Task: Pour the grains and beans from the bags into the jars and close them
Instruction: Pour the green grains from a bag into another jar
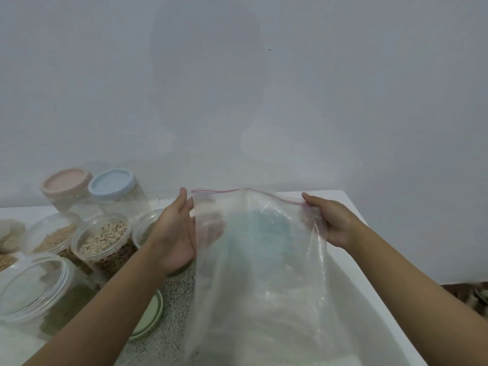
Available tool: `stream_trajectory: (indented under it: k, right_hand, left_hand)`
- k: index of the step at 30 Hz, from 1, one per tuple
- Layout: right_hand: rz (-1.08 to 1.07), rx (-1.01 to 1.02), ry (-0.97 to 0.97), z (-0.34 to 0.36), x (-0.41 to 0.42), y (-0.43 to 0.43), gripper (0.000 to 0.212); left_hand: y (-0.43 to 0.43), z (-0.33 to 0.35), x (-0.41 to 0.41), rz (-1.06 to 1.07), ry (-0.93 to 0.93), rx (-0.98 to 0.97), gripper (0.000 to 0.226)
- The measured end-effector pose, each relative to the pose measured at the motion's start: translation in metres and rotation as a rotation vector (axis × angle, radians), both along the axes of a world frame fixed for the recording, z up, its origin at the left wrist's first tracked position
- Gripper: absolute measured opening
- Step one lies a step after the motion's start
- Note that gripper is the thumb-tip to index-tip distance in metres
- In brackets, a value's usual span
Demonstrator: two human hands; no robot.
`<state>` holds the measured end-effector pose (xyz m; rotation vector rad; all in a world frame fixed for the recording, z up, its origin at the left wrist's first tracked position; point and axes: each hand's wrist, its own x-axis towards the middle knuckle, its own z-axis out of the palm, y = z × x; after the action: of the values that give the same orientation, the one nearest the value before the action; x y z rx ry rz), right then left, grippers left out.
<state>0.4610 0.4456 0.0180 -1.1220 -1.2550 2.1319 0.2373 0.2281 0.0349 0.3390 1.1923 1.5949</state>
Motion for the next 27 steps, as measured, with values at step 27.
stream_trajectory:
  k: [27]
  right_hand:
    - [-0.060,0.154,-0.080,-0.070,0.010,0.006,0.045]
  left_hand:
    - [0.002,-0.055,0.008,-0.175,0.496,-0.325,0.047]
